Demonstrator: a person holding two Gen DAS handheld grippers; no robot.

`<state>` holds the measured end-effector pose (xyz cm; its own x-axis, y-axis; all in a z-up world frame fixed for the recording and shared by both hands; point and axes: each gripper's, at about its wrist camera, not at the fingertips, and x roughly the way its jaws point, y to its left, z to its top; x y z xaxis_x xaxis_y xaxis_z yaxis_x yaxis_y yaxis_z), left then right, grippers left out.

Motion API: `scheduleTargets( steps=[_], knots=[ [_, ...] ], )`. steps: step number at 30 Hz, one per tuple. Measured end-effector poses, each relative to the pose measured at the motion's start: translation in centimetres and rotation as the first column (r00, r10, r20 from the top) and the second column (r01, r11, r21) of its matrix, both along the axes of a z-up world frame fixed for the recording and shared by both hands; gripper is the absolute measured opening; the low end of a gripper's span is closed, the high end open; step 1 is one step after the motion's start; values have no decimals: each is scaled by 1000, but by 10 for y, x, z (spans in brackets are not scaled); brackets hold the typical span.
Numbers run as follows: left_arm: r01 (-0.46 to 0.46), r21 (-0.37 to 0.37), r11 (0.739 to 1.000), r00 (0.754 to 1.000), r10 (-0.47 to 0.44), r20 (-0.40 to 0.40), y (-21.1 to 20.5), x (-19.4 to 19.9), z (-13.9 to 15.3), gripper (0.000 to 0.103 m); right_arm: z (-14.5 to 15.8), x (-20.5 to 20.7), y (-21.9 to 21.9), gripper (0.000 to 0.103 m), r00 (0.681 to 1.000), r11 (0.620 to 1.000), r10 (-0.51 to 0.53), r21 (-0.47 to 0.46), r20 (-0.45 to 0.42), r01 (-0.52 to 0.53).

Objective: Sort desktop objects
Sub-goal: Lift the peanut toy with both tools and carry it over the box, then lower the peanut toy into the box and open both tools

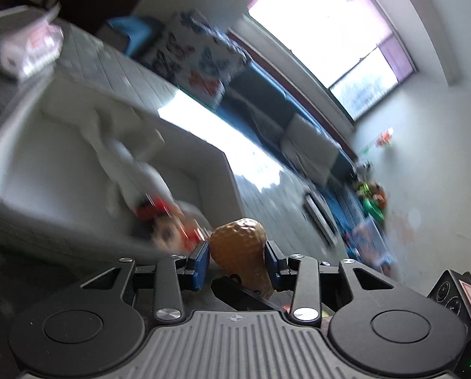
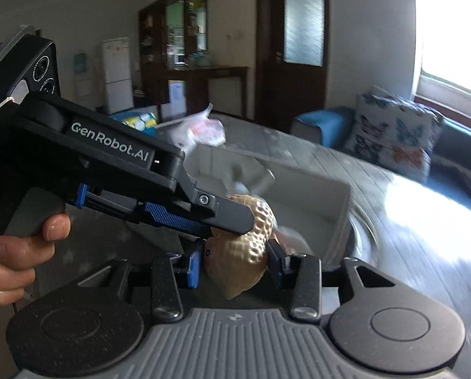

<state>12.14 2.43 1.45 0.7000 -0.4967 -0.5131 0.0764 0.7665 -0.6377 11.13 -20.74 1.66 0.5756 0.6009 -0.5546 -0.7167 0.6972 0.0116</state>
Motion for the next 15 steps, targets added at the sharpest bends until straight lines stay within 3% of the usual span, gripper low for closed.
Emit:
scheduleTargets(
  steps=[5,15],
  knots=[
    [-77,29,997,997,77,-13,35,27,0,41,0,39,45,41,998,998,63,17,-26,-62],
    [-147,89,985,982,156,-109,76,73,-27,41,-26,106,98,41,973,993,115,33,-199,-111]
  ],
)
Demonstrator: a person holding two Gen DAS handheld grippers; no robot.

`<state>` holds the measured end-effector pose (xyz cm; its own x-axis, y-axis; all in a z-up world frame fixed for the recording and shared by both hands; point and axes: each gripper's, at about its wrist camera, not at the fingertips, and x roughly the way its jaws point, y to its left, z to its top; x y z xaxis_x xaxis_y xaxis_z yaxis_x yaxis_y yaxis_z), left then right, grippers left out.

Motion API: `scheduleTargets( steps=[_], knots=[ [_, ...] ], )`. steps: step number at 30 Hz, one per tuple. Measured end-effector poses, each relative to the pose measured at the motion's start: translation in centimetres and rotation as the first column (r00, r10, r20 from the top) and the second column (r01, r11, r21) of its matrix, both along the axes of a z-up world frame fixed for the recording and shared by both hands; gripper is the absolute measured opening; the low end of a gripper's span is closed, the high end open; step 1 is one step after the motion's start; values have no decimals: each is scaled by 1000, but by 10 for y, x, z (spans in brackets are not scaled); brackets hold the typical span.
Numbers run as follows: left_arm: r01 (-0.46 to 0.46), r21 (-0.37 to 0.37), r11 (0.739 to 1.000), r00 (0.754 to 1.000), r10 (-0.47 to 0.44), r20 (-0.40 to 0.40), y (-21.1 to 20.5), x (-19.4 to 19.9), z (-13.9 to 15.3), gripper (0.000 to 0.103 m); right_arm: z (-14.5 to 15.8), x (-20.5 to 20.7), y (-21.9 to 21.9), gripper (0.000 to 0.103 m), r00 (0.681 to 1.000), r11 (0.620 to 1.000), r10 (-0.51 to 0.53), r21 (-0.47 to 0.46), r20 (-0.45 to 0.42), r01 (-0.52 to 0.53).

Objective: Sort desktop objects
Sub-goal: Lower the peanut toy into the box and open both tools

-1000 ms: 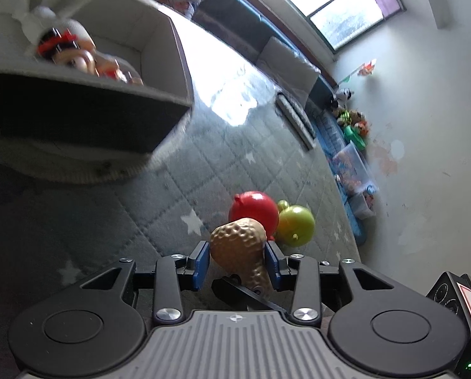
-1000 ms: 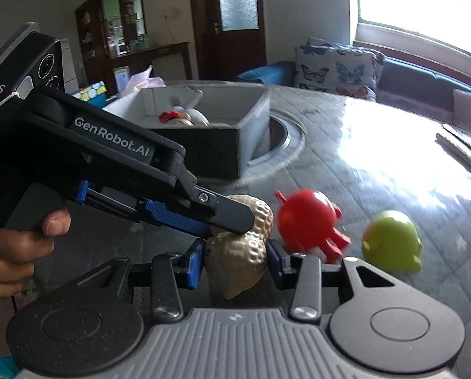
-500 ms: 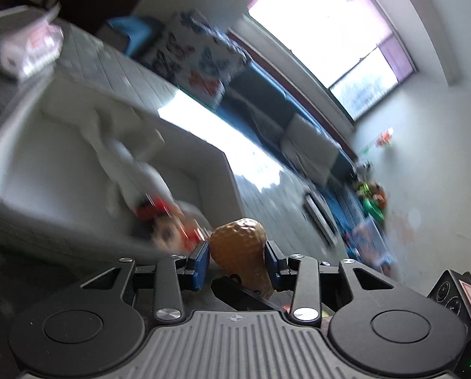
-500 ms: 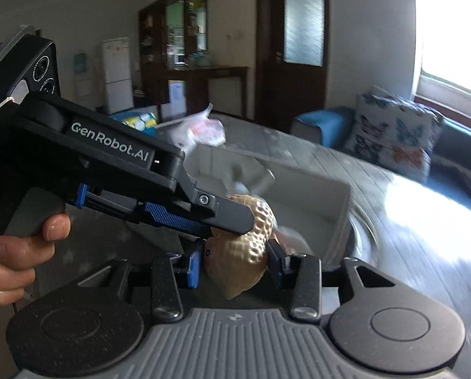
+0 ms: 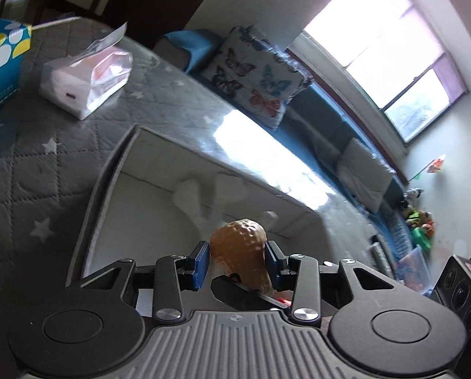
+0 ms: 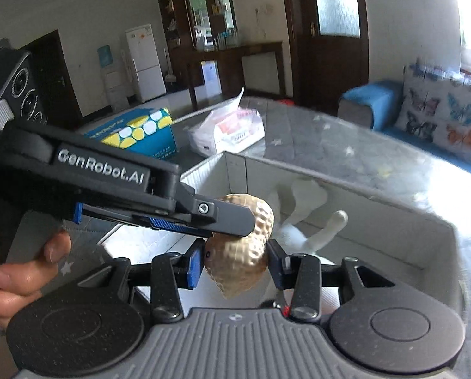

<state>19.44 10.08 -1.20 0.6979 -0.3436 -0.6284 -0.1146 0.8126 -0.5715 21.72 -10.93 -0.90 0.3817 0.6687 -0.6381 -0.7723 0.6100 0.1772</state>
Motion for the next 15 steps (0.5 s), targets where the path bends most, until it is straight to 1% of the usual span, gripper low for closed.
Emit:
scheduleTargets(
  steps=[1,6,9,15],
  knots=[
    [-2,4,1000,1000,2,-11,2,2,-3,41,-5,7,3,41,1000,1000,3,-3,-22,-3],
    [-5,21,1000,999,6,-51,7,8,-15,41,-21,20,13,42,997,998,21,-51,-77,-25],
    [2,60,998,999,1,-53,1,10,-16,41,-23,19,15,42,996,997,21,-72,-89,-27],
    [12,83,996,998,-6,-68,-2,14,-18,41,-27,22,22,42,995,993,19,-113,-97,-30]
  ],
)
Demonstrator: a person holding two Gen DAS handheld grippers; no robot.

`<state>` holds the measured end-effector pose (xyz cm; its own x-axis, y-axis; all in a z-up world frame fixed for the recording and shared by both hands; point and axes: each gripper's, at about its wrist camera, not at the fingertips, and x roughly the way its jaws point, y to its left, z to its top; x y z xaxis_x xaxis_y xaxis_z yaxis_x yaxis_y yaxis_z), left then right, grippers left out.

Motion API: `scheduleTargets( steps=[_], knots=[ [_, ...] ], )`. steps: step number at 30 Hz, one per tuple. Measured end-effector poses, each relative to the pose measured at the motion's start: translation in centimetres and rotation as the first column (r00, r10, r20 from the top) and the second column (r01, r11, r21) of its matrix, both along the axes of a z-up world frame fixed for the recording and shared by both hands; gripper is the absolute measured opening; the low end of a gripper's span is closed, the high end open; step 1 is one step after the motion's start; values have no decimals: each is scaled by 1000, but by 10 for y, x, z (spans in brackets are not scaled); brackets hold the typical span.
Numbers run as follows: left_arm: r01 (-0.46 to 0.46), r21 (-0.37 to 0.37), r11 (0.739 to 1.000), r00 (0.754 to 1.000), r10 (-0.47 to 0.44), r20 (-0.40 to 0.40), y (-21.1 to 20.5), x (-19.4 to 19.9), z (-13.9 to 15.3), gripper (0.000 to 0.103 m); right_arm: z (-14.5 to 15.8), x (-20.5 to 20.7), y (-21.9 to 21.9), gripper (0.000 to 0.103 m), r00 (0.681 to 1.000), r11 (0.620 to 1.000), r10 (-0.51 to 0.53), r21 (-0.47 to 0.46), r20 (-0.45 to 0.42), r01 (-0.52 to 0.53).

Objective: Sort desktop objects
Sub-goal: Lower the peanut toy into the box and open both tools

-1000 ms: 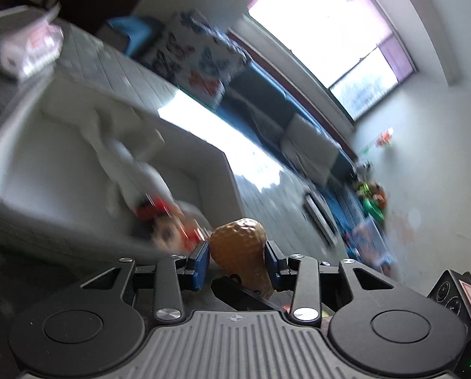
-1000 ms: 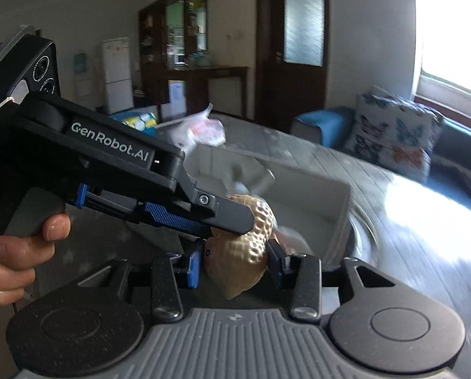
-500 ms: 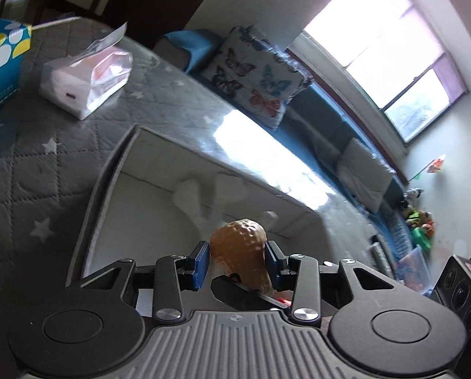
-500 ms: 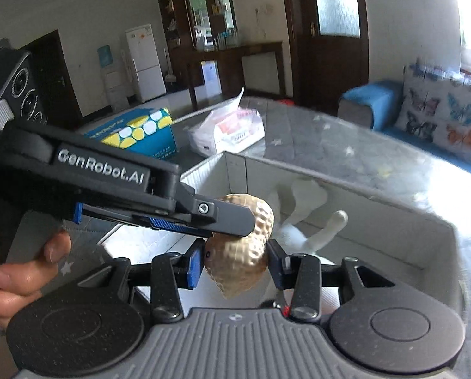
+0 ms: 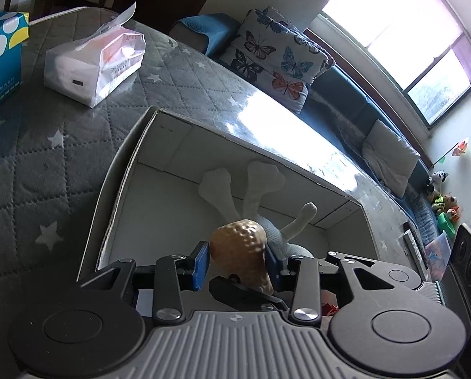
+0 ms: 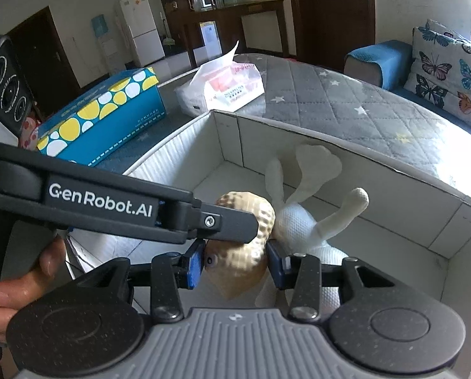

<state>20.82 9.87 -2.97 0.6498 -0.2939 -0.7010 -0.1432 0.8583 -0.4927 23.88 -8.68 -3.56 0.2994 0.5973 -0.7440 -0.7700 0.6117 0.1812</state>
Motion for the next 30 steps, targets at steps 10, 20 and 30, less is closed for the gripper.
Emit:
scheduleTargets(
  steps=[10,20,30],
  knots=[
    [-8,28,1000,1000,8,6,-2,-2,2,41,1,-2,3,51,1000,1000,14,-12,14,-14],
    [-18,43,999,999,17,34,-4,-9,10,40,7,-11,-2,75,998,1000,9,11,65,-10],
    [-13,38,999,995,9,99,-15,-32,29,40,28,-35,-32,99,992,996,-33,88,124,22]
  ],
)
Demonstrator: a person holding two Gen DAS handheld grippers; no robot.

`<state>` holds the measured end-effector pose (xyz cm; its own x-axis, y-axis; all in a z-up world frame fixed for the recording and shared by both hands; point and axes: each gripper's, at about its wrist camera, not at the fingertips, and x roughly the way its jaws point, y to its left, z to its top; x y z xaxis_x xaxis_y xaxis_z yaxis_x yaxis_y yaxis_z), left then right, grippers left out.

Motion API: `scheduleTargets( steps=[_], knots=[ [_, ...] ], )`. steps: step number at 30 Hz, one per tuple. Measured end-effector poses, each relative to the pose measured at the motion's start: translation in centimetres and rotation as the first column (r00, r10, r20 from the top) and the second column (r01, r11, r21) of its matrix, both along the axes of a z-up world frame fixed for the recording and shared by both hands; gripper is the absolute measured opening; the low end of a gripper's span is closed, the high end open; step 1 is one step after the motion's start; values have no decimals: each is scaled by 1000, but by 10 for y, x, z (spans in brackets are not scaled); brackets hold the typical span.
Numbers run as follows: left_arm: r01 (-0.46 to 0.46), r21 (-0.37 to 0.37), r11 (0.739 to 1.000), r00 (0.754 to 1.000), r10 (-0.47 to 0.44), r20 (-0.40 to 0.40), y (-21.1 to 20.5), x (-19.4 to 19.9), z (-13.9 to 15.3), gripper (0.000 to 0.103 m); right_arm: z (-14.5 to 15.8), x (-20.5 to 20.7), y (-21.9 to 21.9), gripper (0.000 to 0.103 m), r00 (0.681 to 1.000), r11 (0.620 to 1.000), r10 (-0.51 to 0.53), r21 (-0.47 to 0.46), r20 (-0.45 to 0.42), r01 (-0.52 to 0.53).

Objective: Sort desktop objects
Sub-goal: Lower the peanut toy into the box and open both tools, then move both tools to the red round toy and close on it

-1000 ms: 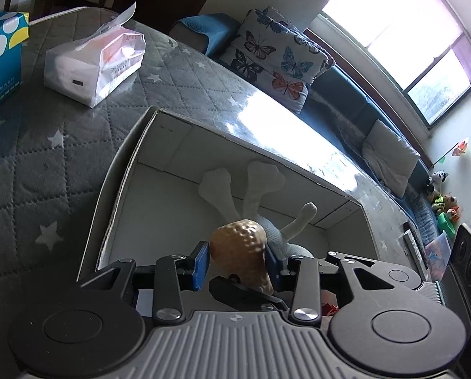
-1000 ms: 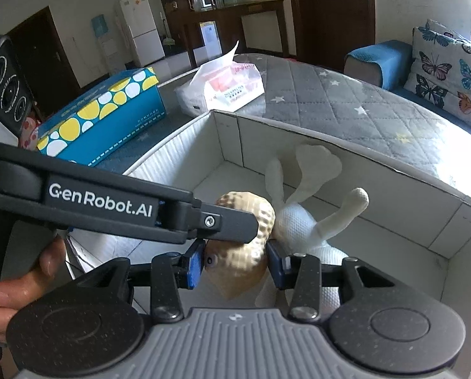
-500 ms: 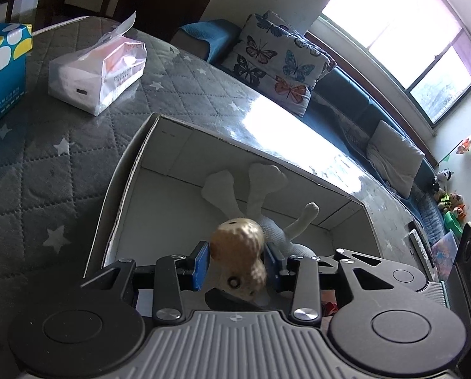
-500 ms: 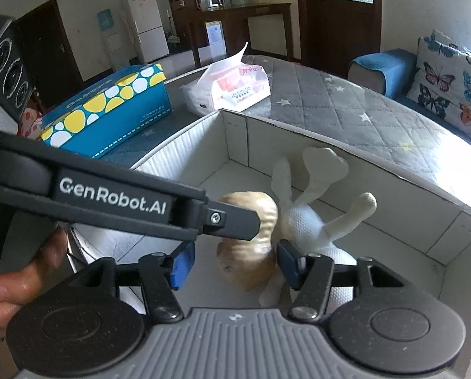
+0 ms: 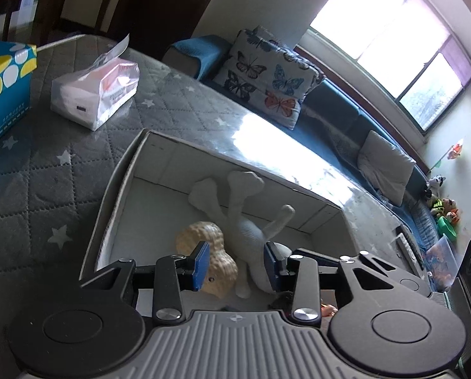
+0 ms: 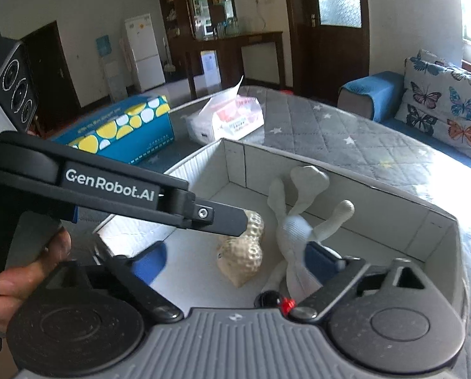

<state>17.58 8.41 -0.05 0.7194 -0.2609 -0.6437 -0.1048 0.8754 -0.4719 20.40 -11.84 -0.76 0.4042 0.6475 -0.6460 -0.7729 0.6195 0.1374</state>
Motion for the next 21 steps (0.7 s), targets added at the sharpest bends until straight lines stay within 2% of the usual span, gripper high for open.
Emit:
scheduleTargets(
  steps=[3,11,21],
  knots=[
    [13,0,1000,1000,-13,22,-8,-10,7,40,6,-11,-11,103,999,1000,-15,1,35,15],
    [70,7,998,995,-70,76,-38,-35,23,40,20,-46,-47,103,989,996,-86,13,118,85],
    [191,12,982,976,-191,109,-94,-63,24,40,21,-100,-126,103,954,973,-230,42,192,226]
  ],
)
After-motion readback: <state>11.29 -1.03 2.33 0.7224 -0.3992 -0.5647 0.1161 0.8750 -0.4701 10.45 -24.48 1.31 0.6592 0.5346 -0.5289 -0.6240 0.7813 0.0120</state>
